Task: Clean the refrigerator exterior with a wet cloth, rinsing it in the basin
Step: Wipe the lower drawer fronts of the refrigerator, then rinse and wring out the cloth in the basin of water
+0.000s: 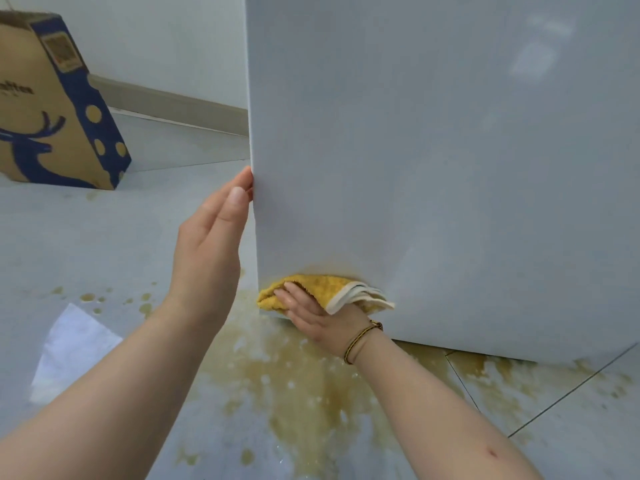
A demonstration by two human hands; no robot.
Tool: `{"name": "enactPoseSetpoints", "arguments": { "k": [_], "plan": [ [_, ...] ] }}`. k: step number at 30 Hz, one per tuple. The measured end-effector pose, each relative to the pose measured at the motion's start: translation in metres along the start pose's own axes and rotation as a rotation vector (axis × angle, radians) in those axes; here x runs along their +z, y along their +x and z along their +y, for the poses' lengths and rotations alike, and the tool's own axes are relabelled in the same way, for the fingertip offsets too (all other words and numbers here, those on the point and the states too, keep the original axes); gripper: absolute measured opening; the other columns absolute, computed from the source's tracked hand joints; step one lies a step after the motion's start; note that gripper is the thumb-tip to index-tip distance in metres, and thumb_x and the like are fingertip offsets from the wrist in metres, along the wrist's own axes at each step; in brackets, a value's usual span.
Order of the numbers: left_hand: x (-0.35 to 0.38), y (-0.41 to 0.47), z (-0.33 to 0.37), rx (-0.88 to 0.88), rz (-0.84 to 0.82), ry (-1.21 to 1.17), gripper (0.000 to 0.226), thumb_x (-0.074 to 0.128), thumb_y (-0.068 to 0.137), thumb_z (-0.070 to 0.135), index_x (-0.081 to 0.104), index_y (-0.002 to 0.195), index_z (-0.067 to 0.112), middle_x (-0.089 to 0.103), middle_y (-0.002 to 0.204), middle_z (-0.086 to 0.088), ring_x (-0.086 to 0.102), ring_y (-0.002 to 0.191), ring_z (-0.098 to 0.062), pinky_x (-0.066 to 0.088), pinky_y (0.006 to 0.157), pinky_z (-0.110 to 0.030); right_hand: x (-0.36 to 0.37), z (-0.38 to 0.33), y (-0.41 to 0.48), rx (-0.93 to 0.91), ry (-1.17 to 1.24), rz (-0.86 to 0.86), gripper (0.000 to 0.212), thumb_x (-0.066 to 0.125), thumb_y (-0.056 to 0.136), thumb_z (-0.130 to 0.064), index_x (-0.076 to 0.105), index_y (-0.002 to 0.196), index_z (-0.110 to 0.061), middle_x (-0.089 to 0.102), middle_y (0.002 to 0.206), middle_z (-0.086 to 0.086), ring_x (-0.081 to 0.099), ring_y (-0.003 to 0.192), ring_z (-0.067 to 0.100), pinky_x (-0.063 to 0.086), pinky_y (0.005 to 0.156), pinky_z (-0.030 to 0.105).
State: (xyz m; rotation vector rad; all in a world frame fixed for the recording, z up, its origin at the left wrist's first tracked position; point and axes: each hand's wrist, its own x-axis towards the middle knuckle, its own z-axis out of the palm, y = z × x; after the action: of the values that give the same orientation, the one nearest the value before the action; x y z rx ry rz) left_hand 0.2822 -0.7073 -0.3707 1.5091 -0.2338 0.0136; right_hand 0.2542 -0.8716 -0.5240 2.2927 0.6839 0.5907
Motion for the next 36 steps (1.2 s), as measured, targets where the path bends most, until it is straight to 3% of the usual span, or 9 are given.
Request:
{"name": "enactPoseSetpoints", "arguments": {
  "k": [3, 6, 7, 11, 16, 19, 25, 32, 36],
  "plan": [
    [0.0, -0.003, 0.003, 0.023, -0.015, -0.032, 0.039, 0.043, 0.088, 0.029, 0.051, 0.126, 0.022, 0.057, 0.12, 0.014, 0.049, 0.112, 0.012, 0.038, 0.075, 0.003, -0.013, 0.003, -0.017, 0.059, 0.26, 0.005, 0.05, 0.03, 0.084, -0.007, 0.077, 0.075, -0.024, 0.072, 0.099, -0.008, 0.06, 0.105, 0.009, 0.055, 0.05, 0.028],
    [0.0, -0.006, 0.005, 0.037, 0.004, -0.017, 0.032, 0.043, 0.094, 0.013, 0.046, 0.123, 0.027, 0.057, 0.111, 0.016, 0.053, 0.096, 0.021, 0.038, 0.072, 0.003, -0.03, 0.011, -0.041, 0.175, 0.477, -0.066, 0.009, 0.074, 0.055, -0.022, 0.073, 0.063, -0.026, 0.073, 0.085, -0.008, 0.065, 0.09, 0.011, 0.051, 0.045, 0.02],
    [0.0, -0.008, 0.005, 0.036, 0.006, -0.005, 0.033, 0.045, 0.093, 0.013, 0.046, 0.121, 0.029, 0.056, 0.109, 0.019, 0.052, 0.093, 0.023, 0.038, 0.072, 0.004, -0.033, 0.012, -0.049, 0.242, 0.571, -0.048, 0.021, 0.08, 0.045, -0.021, 0.072, 0.064, -0.025, 0.072, 0.082, -0.007, 0.066, 0.084, 0.011, 0.051, 0.048, 0.018],
    [0.0, -0.026, 0.003, 0.158, 0.064, 0.303, 0.027, 0.045, 0.079, 0.029, 0.051, 0.104, 0.034, 0.045, 0.102, 0.029, 0.041, 0.092, 0.026, 0.028, 0.08, 0.006, -0.07, 0.027, -0.06, 0.739, 1.025, 0.088, 0.035, 0.042, 0.061, -0.018, 0.071, 0.08, -0.016, 0.071, 0.087, 0.001, 0.051, 0.087, 0.012, 0.041, 0.072, 0.012],
    [0.005, -0.036, 0.02, 0.093, -0.03, 0.386, 0.015, 0.051, 0.076, 0.035, 0.056, 0.065, 0.027, 0.056, 0.067, 0.01, 0.051, 0.064, 0.005, 0.038, 0.059, -0.005, -0.142, 0.051, -0.038, 1.015, 1.529, 0.188, 0.035, 0.046, 0.065, -0.012, 0.068, 0.086, -0.029, 0.059, 0.094, -0.028, 0.054, 0.093, -0.011, 0.039, 0.081, 0.002],
    [-0.004, -0.035, 0.031, -0.153, -0.224, 0.39, 0.011, 0.058, 0.086, 0.029, 0.062, 0.076, 0.027, 0.065, 0.082, -0.005, 0.056, 0.07, -0.008, 0.04, 0.06, -0.011, -0.175, 0.068, -0.024, 1.162, 1.77, 0.277, 0.04, 0.047, 0.061, -0.006, 0.066, 0.068, -0.039, 0.065, 0.069, -0.024, 0.057, 0.068, -0.009, 0.044, 0.064, 0.005],
    [-0.026, -0.029, 0.056, -0.196, -0.514, -0.034, 0.029, 0.059, 0.075, 0.031, 0.058, 0.104, 0.033, 0.069, 0.101, 0.016, 0.061, 0.094, 0.007, 0.046, 0.072, -0.006, -0.211, 0.091, 0.022, 1.159, 2.44, 0.198, 0.034, 0.048, 0.058, -0.007, 0.073, 0.069, -0.027, 0.068, 0.069, 0.003, 0.061, 0.059, 0.014, 0.051, 0.053, 0.026],
    [-0.045, -0.012, 0.101, -0.178, -0.229, -0.219, 0.019, 0.064, 0.062, 0.011, 0.064, 0.078, 0.001, 0.07, 0.073, 0.009, 0.064, 0.075, -0.003, 0.049, 0.068, -0.014, -0.247, 0.128, 0.08, 0.96, 2.375, -0.075, 0.045, 0.079, 0.038, -0.053, 0.066, 0.074, -0.029, 0.063, 0.071, -0.001, 0.058, 0.067, 0.013, 0.049, 0.061, 0.03],
    [-0.068, -0.012, 0.151, -0.259, -0.09, -0.198, 0.008, 0.062, 0.059, 0.005, 0.056, 0.063, 0.006, 0.068, 0.063, 0.008, 0.063, 0.065, -0.001, 0.05, 0.063, -0.013, -0.288, 0.151, 0.119, 0.934, 2.004, -0.157, 0.022, 0.078, 0.062, -0.032, 0.058, 0.071, -0.027, 0.058, 0.068, -0.016, 0.055, 0.068, 0.0, 0.045, 0.063, 0.011]
  ]
}}
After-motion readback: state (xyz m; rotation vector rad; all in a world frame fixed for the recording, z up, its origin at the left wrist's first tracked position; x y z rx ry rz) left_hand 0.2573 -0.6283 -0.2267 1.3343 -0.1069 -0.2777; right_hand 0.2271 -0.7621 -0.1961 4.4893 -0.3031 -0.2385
